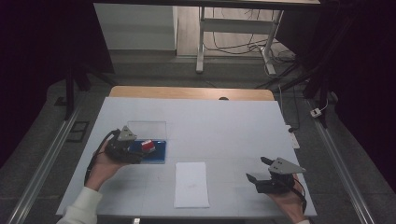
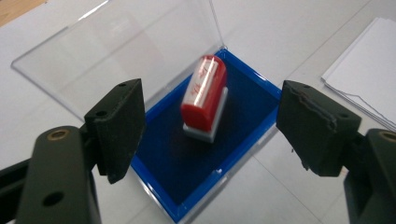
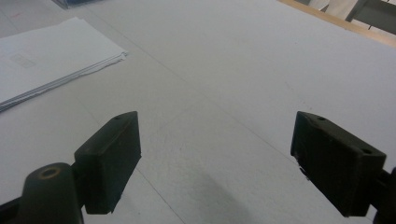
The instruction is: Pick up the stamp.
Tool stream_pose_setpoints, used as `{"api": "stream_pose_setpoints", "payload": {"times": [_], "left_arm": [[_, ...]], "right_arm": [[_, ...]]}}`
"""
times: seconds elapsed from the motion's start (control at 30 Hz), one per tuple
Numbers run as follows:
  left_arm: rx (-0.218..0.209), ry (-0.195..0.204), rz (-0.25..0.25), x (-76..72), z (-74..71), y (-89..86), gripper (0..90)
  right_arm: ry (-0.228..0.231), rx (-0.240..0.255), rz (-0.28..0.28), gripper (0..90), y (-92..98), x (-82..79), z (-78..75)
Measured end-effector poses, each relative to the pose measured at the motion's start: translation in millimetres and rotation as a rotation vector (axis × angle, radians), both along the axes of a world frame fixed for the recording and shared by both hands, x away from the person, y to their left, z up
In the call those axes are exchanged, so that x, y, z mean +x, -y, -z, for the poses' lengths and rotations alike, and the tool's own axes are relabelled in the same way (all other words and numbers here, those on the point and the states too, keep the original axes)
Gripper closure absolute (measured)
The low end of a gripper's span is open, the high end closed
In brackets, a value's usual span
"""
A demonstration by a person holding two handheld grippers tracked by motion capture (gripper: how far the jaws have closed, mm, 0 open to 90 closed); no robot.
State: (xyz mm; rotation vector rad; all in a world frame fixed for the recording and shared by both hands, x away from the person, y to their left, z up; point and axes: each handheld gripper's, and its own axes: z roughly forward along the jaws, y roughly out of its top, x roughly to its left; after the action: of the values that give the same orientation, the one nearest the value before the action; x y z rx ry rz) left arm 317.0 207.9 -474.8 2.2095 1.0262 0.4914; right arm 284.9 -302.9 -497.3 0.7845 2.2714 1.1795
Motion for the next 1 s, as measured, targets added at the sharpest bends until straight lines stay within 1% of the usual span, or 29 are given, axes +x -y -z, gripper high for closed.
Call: {"api": "stream_pose_setpoints", "payload": {"times": [0.13,0.23,0.33,0.43,0.47,0.5,0.57,0.73,0.77,0.8,0.83,0.87,0.9,0.93,0.97,1.0], "left_arm": [[-0.011,-0.010,0.013,9.9,0.0,2.0,26.5],[0.002,-0.021,0.022,16.8,1.6,4.0,29.3],[0.000,-0.033,0.028,21.4,4.5,4.5,31.1],[0.005,-0.045,0.033,24.6,7.7,4.9,35.2],[0.007,-0.047,0.034,25.2,8.3,4.9,35.2],[0.006,-0.050,0.038,26.1,9.0,4.8,36.6],[-0.008,-0.058,0.050,28.5,11.0,4.7,43.0],[0.003,-0.068,0.067,33.3,15.9,6.7,48.2],[0.003,-0.071,0.073,34.0,16.5,6.6,51.0],[0.002,-0.071,0.074,34.6,16.9,6.4,51.0],[0.000,-0.070,0.076,35.1,17.2,6.1,52.7],[-0.001,-0.070,0.079,35.3,17.3,6.1,56.5],[-0.002,-0.070,0.082,35.4,17.3,6.1,56.5],[-0.002,-0.070,0.086,35.4,17.5,6.3,60.5],[-0.003,-0.071,0.090,35.3,17.6,6.5,60.5],[-0.004,-0.072,0.096,35.4,17.8,6.8,62.3]], "right_arm": [[-0.002,-0.008,0.004,15.5,-0.3,0.1,0.5],[-0.005,-0.012,0.003,15.5,0.3,0.8,1.6],[-0.009,-0.009,0.004,15.5,0.4,1.2,2.4],[-0.015,-0.013,0.008,15.5,0.5,1.7,3.4],[-0.015,-0.013,0.008,15.5,0.5,1.7,3.4],[-0.015,-0.014,0.008,15.5,0.4,1.6,3.5],[-0.015,-0.014,0.008,15.6,0.1,1.8,3.5],[-0.019,-0.016,0.006,15.8,-0.6,2.1,4.6],[-0.019,-0.016,0.010,15.9,-0.4,2.2,4.7],[-0.019,-0.016,0.010,15.9,-0.4,2.2,4.7],[-0.017,-0.021,0.012,15.9,0.0,2.3,4.6],[-0.018,-0.022,0.014,15.9,0.4,2.5,4.8],[-0.018,-0.022,0.014,15.9,0.4,2.5,4.8],[-0.019,-0.023,0.014,16.0,0.4,2.5,5.1],[-0.019,-0.023,0.014,16.0,0.4,2.5,5.1],[-0.019,-0.023,0.014,16.0,0.4,2.5,5.0]]}}
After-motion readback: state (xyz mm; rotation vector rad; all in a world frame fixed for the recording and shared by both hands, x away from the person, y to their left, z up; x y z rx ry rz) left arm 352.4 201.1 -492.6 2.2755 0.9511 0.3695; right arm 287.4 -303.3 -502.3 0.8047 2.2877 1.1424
